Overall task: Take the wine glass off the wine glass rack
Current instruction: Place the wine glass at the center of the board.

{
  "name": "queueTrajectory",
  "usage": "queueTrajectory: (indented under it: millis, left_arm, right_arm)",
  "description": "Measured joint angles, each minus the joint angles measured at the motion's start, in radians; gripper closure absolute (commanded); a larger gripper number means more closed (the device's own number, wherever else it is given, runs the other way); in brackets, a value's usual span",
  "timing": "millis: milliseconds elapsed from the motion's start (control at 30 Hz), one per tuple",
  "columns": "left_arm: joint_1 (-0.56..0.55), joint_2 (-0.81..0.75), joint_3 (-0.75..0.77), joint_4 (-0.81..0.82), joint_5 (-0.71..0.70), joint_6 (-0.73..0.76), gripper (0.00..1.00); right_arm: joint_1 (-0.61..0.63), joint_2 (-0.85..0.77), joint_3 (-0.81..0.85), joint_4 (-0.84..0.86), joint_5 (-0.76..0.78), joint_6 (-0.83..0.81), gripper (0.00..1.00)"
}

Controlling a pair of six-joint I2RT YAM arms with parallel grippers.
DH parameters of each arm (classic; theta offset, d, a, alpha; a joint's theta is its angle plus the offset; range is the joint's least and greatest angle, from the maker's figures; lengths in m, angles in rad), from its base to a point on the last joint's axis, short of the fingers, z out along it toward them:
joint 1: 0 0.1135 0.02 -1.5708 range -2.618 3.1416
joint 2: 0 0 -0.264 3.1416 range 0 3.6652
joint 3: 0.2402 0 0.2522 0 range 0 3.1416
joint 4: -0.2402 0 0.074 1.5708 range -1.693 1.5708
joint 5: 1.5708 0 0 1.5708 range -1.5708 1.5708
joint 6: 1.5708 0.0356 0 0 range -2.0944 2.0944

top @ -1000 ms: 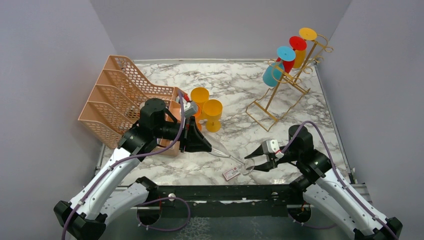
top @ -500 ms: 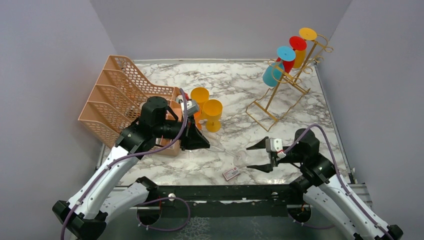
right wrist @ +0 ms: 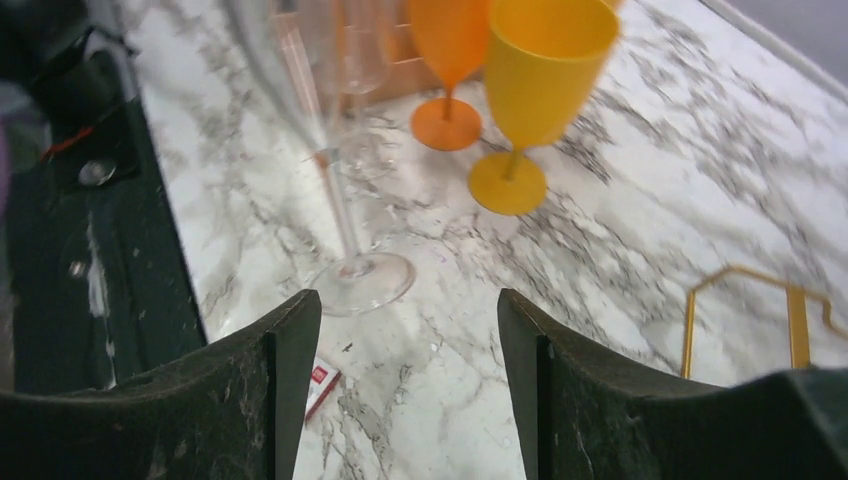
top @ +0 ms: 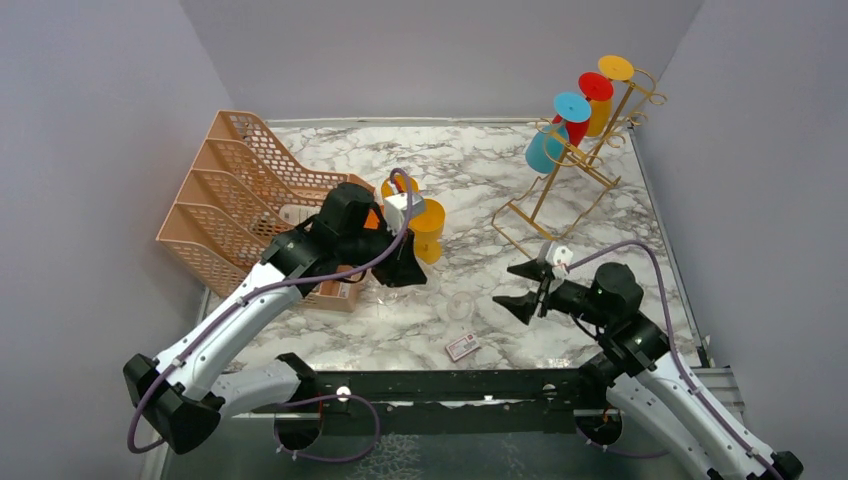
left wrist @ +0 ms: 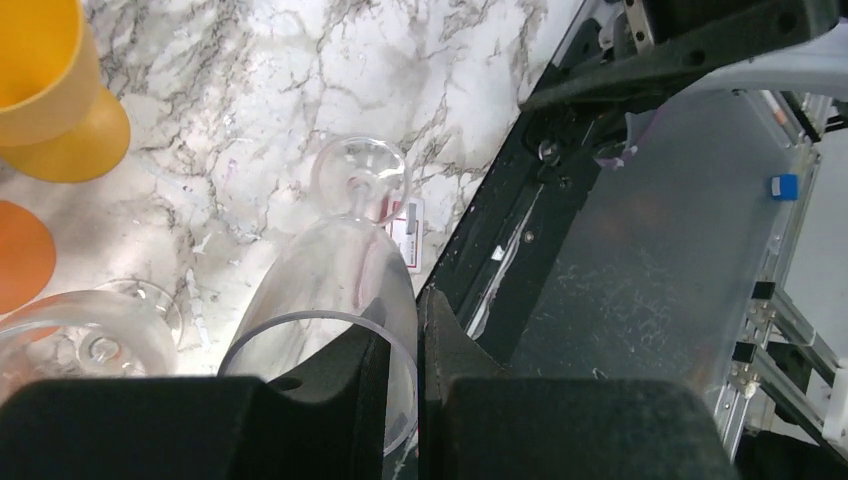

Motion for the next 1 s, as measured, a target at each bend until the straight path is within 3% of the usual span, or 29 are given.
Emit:
queueTrajectory:
  millis: [267, 500, 700, 1000]
  left_arm:
    - [-0.191, 0.142, 0.157, -0.084, -0.322, -0.028, 1.00]
    - [-0.277, 0.275, 0.276, -0.154, -0.522, -0.047, 1.00]
    - [-0.305, 0.380, 0.356, -0.224, -0.608, -0.049, 1.00]
    - [-0.309, 0.406, 0.389, -0.279, -0.668, -0.049, 1.00]
  right_arm:
    - [0.000, 0.046, -0.001, 0.006, 0.438, 0.443, 0.31]
    - [0.000, 0.177, -0.001, -0.144, 0.691, 0.868, 0.30]
    - [0.000, 0.163, -0.002, -0.208, 0.823, 1.028, 0.30]
    - [0.000, 0.118, -0.004, -0.266, 0.956, 1.118, 0.28]
